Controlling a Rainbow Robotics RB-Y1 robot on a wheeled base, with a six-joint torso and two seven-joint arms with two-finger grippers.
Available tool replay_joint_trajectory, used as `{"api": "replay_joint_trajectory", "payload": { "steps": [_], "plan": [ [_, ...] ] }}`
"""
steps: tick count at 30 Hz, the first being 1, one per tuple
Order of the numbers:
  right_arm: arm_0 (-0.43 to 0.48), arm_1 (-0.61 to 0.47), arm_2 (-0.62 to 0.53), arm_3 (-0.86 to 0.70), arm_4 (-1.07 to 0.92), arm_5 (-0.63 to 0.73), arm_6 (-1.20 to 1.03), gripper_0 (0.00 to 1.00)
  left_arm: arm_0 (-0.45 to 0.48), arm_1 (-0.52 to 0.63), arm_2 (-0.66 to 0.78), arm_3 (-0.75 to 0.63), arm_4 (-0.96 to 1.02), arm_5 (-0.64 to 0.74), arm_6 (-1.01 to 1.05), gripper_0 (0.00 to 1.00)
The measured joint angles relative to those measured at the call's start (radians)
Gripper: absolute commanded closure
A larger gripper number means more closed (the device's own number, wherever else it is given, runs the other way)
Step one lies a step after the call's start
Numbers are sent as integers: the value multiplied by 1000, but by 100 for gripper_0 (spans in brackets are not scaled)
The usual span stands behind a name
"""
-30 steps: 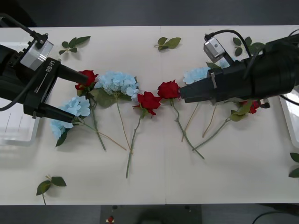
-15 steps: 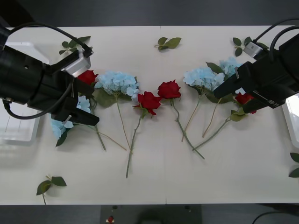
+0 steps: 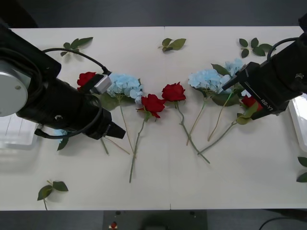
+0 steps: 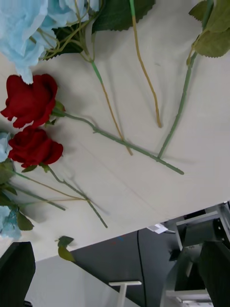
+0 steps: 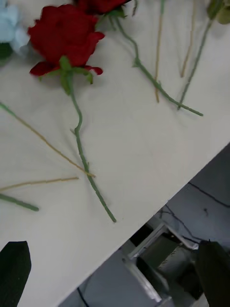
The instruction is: Put the red flowers into the right box and the blue flowers into the left box
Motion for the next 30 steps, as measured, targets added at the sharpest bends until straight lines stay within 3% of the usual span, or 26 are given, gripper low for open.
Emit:
{"api": "replay_joint_trajectory", "payload": {
  "steps": [8,12,16,22,30],
  "plan": [
    [93,20,16,0,136,-89,-18,0,-56,-121,-57,3,-164,185,228,0],
    [105,19,96,2,215,-139,-18,0,-73,-200,-57,38,-241,272,383,0],
    [105,18,176,33,264,-209,-17,0,-74,-268,-57,90,-309,328,406,0],
    [105,18,194,119,293,-260,-7,0,-82,-323,-57,178,-405,369,551,0],
    [105,18,197,234,308,-343,174,0,-133,-336,-57,354,-460,319,558,0]
  ]
}}
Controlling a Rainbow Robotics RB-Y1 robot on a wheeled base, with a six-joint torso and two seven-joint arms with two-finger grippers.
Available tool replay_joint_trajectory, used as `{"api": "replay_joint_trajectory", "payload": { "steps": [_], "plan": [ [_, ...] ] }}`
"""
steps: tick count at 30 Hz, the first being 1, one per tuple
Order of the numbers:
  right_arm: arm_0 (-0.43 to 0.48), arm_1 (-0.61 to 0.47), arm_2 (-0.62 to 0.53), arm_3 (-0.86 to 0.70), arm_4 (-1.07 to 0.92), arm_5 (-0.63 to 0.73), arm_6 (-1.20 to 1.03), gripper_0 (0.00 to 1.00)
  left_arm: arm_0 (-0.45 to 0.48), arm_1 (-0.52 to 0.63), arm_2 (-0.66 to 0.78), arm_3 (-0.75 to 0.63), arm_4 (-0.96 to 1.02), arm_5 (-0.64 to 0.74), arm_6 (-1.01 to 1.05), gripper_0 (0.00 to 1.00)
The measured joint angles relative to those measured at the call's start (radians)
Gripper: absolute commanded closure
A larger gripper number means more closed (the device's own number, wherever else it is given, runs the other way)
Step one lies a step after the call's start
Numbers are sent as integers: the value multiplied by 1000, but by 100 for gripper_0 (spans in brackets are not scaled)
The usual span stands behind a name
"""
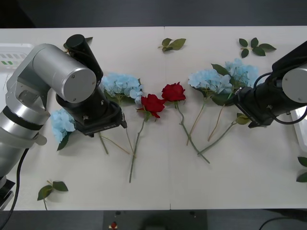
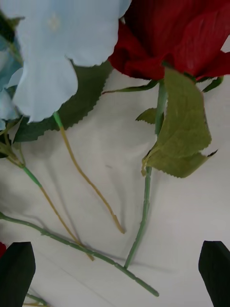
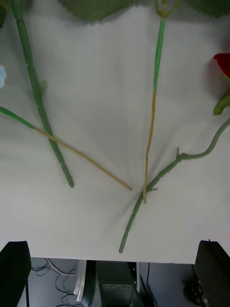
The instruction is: Put the red flowers into the right box and the blue flowers into the left box
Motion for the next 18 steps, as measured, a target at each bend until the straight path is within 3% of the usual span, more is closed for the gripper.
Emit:
{"api": "replay_joint_trajectory", "payload": {
  "steps": [10,18],
  "plan": [
    [0,0,88,54,58,-93,51,0,-28,-42,0,213,-3,-60,2,0],
    [0,1,172,107,114,-167,51,0,-28,-82,-1,243,-6,-60,138,0]
  ]
}}
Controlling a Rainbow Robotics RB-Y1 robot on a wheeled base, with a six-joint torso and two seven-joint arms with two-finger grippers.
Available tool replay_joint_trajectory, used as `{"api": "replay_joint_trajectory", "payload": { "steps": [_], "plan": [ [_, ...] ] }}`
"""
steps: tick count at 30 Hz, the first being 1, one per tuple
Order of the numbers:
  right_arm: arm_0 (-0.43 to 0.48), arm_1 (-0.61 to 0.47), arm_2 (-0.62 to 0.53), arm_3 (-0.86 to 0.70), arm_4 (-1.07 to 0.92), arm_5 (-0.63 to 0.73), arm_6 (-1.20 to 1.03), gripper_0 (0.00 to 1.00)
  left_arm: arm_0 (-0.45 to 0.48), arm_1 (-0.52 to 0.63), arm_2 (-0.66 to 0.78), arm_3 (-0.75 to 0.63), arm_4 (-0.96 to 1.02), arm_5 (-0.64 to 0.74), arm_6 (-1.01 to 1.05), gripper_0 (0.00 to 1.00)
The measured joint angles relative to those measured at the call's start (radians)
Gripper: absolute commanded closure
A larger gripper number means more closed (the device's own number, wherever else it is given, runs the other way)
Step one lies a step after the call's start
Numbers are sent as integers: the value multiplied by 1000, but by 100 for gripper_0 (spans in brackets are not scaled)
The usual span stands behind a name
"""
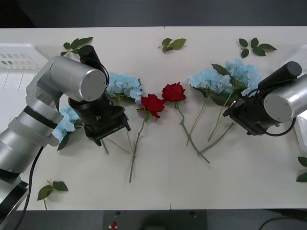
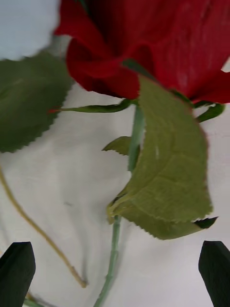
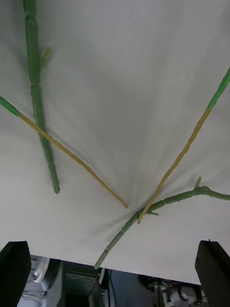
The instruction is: Put the red flowers into the right box and the blue flowers into the left box
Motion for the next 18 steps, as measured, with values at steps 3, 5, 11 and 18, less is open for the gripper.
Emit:
{"api": "replay_joint_trajectory", "payload": {
  "steps": [3,5,11,18],
  "plan": [
    [0,1,1,21,0,-5,0,0,0,-2,-19,0,0,-18,57,0],
    [0,1,1,33,0,-28,0,0,0,-1,-55,0,-2,-64,72,0],
    [0,8,1,46,37,-44,1,0,0,21,-179,0,-18,-184,170,0],
    [0,37,15,76,44,-70,5,0,0,58,-204,0,-19,-218,189,0]
  ]
}}
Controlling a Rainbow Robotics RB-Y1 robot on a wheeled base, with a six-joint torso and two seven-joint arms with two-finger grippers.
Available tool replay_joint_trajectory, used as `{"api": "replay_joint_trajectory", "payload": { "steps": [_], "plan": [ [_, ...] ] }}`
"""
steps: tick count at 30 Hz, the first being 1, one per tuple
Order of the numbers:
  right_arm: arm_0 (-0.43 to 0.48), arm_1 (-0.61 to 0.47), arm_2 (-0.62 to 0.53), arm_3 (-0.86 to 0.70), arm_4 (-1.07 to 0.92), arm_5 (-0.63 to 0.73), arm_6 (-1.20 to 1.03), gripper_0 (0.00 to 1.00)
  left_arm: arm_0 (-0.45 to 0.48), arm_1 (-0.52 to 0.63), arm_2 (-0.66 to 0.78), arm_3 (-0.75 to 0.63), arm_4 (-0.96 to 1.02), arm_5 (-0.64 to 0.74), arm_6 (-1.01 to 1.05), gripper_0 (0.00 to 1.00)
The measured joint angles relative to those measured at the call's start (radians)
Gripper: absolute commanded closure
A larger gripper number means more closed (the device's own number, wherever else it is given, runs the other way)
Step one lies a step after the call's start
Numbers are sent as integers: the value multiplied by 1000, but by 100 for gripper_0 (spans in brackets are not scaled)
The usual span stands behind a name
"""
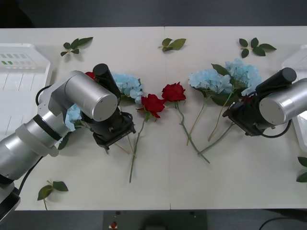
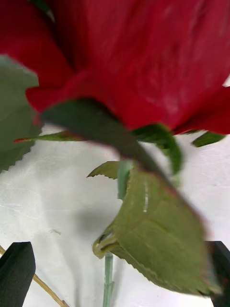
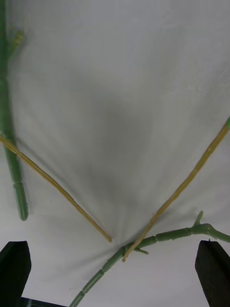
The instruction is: Put the red flowers into the right box and the blue flowers into the left box
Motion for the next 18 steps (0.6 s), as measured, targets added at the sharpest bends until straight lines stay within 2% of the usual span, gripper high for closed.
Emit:
{"api": "replay_joint_trajectory", "payload": {
  "steps": [6,8,12,15,18],
  "plan": [
    [0,0,64,5,35,-34,1,0,0,38,0,0,0,-77,0,0],
    [0,0,70,13,35,-35,1,6,0,50,0,0,0,-93,0,0],
    [0,10,64,25,44,-35,1,30,0,66,0,-1,-7,-98,1,0],
    [0,25,54,29,50,-35,1,52,2,79,0,-17,-21,-98,7,0],
    [0,32,51,30,50,-35,1,66,4,93,0,-28,-21,-98,23,0]
  ]
}}
